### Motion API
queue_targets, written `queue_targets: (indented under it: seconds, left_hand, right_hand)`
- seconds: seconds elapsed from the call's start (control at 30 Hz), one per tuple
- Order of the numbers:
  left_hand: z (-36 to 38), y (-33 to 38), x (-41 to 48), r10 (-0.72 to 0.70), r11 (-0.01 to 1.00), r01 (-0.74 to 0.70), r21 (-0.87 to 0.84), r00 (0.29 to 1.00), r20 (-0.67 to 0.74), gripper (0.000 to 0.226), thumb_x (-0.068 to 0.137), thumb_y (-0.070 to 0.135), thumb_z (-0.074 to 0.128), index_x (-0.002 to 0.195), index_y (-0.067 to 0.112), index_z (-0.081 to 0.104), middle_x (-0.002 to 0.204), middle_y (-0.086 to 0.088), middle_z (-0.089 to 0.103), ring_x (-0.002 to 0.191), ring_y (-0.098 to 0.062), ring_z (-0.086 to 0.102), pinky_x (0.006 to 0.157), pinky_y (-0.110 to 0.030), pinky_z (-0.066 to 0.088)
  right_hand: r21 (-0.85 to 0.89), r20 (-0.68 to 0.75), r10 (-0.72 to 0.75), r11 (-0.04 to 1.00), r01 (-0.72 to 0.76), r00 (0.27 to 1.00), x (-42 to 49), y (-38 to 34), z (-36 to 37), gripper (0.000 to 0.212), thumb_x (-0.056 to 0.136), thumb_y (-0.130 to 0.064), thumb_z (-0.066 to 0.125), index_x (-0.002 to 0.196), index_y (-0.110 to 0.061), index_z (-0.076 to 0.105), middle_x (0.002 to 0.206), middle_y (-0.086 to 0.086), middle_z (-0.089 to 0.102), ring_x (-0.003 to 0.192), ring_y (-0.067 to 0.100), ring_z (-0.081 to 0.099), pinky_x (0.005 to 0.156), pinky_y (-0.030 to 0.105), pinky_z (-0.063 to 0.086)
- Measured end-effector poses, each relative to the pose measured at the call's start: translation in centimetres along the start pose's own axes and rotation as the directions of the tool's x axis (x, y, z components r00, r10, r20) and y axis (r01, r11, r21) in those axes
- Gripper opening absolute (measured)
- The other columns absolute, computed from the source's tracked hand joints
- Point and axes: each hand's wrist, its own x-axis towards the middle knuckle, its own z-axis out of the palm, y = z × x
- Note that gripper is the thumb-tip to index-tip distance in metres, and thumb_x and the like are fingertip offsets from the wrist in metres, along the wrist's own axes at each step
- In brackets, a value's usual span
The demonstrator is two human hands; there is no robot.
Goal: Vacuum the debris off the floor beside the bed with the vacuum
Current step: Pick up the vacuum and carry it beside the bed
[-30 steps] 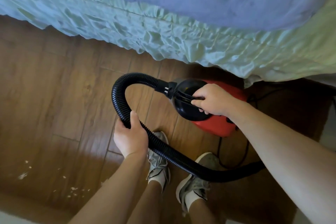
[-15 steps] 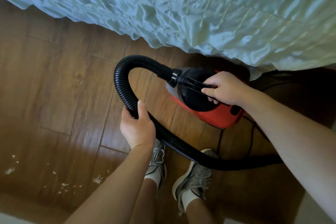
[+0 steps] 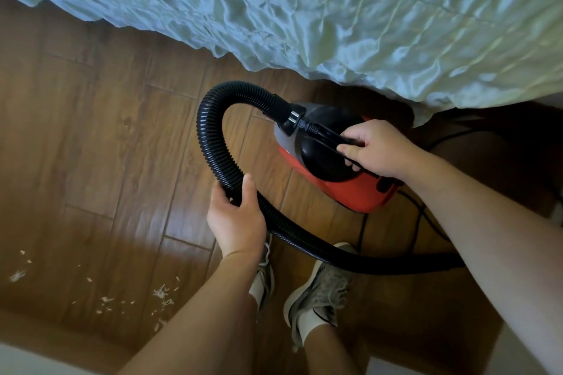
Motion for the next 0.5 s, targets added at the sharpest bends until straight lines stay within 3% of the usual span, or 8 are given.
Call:
queue_targets:
  seconds: [0.1, 0.23, 0.33, 0.5]
  left_hand:
    - [-0.3, -0.2, -0.2, -0.002, 1.0, 0.002, 0.008, 1.0, 0.002, 0.024, 0.098, 0.042, 0.06, 0.094, 0.018, 0.062, 0.083, 0.0, 0.066, 0.075, -0.013, 0.064, 0.067, -0.03, 0.055]
    - [-0.6, -0.5, -0.6, 0.002, 1.0, -0.002, 0.013, 1.0, 0.013, 0.023, 0.099, 0.04, 0.06, 0.098, 0.017, 0.062, 0.084, 0.003, 0.065, 0.072, -0.004, 0.061, 0.064, -0.02, 0.048]
    - [-1.0, -0.7, -0.8, -0.013, 1.0, 0.013, 0.008, 1.0, 0.023, 0.021, 0.099, 0.038, 0.059, 0.103, 0.017, 0.063, 0.086, 0.006, 0.065, 0.072, 0.001, 0.061, 0.059, -0.01, 0.046]
    - [-1.4, -0.5, -1.1, -0.032, 0.999, 0.033, -0.01, 0.999, 0.027, 0.019, 0.099, 0.038, 0.06, 0.105, 0.02, 0.063, 0.087, 0.008, 0.065, 0.075, -0.001, 0.062, 0.065, -0.019, 0.047]
  right_hand:
    - [-0.005, 0.01, 0.016, 1.0, -0.016, 1.0, -0.1, -0.1, 0.0, 0.016, 0.098, -0.02, 0.062, 0.085, -0.018, 0.072, 0.074, -0.003, 0.073, 0.062, 0.006, 0.07, 0.073, 0.035, 0.06]
    - [-0.07, -0.035, 0.009, 0.997, -0.012, 0.999, 0.0, -0.2, 0.1, 0.014, 0.096, -0.023, 0.064, 0.086, -0.017, 0.071, 0.082, -0.001, 0.072, 0.075, 0.014, 0.07, 0.074, 0.039, 0.058]
    - [-0.045, -0.058, 0.006, 0.999, -0.009, 0.998, 0.1, -0.6, 0.1, 0.015, 0.092, -0.021, 0.067, 0.106, -0.022, 0.072, 0.1, -0.006, 0.07, 0.092, 0.014, 0.066, 0.083, 0.035, 0.055]
    - [-0.011, -0.104, -0.005, 1.0, 0.004, 0.995, 0.5, -2.4, 0.0, 0.023, 0.089, -0.021, 0.068, 0.111, -0.023, 0.07, 0.106, -0.011, 0.068, 0.094, 0.011, 0.065, 0.087, 0.031, 0.052]
